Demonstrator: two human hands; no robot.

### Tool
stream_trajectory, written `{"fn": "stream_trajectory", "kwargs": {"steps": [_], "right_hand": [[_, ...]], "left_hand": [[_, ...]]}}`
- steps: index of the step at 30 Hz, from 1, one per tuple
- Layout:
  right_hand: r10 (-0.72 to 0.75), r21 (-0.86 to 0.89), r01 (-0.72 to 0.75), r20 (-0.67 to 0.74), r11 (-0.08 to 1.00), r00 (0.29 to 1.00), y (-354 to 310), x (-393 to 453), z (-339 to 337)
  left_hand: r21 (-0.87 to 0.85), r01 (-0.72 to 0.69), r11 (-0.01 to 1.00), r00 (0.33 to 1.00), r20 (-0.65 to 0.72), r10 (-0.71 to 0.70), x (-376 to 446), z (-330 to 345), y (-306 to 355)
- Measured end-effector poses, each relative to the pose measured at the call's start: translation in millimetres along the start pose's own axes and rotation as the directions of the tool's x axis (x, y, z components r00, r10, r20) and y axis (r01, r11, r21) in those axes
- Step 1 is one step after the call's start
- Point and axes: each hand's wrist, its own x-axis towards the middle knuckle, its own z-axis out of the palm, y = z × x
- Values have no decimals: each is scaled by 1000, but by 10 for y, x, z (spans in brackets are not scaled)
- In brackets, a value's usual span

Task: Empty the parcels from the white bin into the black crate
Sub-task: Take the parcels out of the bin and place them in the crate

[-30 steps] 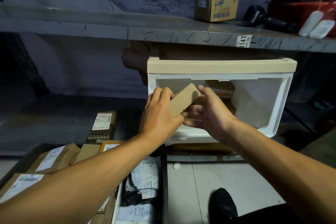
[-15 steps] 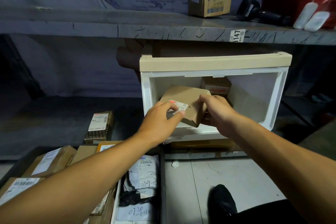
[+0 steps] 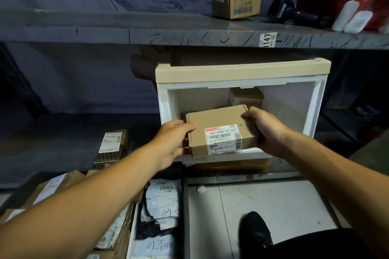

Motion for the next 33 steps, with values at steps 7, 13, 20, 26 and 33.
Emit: {"fn": "stream_trajectory", "kwargs": {"steps": [7,13,20,26,33], "right_hand": [[25,-277,-13,40,961,999,46,-81,-52],[50,-327,-23,73,945,996,94,-154,82],[57,-352,-3,142,936,988,229,-302,485],[95,-310,-22,222,950,970,406,-395,1044],[164,-283,-48,405,958,900,622,-353,1826]], "left_hand": [[20,-15,1000,999,-34,16,-42,-118,-26],[61,-49,997,992,-116,56,-225,-312,-37],[77,-37,996,966,-253,55,-474,-696,-142],[100,20,995,922,-386,20,-588,-1214,-204],[127,82,989,862,-506,-7,-745,-1959,-238]]}}
